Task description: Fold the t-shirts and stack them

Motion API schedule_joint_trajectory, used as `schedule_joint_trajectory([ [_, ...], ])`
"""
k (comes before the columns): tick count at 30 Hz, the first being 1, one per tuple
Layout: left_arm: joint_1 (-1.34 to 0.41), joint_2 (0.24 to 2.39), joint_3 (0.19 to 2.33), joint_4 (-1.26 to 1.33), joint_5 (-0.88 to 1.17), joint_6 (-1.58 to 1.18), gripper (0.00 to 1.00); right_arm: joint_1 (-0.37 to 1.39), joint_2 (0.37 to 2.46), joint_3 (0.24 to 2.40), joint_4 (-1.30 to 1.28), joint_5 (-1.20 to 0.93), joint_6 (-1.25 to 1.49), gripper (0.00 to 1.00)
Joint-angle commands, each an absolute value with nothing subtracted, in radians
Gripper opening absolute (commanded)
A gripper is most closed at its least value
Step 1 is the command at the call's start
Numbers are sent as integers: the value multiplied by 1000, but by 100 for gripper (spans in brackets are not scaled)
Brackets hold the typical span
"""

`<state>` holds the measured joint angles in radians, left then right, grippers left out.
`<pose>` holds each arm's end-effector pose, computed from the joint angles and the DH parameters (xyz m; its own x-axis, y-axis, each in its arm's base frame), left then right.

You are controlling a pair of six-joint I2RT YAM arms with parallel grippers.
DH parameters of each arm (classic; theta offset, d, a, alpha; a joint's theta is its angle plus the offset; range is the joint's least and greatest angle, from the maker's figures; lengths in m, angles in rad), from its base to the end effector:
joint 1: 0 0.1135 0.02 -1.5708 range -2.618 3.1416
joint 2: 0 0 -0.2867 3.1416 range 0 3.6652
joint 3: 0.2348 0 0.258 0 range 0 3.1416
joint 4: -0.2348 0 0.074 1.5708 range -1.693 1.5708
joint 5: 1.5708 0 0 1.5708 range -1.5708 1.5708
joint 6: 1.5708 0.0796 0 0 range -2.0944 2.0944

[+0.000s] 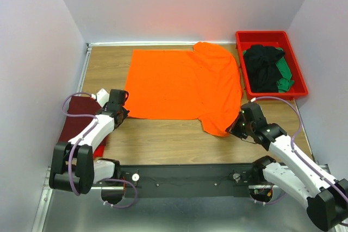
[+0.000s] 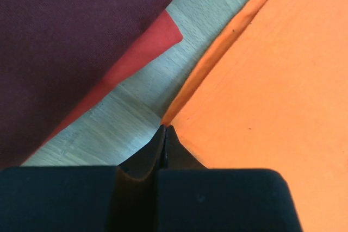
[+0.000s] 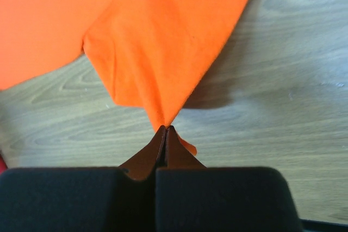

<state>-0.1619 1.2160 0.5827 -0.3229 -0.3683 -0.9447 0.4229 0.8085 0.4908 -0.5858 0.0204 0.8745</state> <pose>0.2451 -0.0110 0.1611 -0.4283 -0.6960 -0.5763 -0.6853 0.6659 -0.2949 0.1595 0.0700 0.1789 -0.7654 0.4967 -0.4092 0.2938 0.8354 0.4645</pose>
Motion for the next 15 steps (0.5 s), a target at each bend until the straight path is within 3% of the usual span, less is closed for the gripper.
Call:
schedule_joint_trajectory([
  [1,-156,1244,603,-344,-385,-925,1,430,847,573,-601,130,868,0],
  [3,-156,1243,595,-342,-384,-933,7,429,870,586,-600,133,868,0],
  [8,-156,1239,591,-324,-380,-927,0,430,903,589,-575,132,867,0],
  [15,-155,1241,626,-333,-387,-908,0,431,914,623,-566,156,853,0],
])
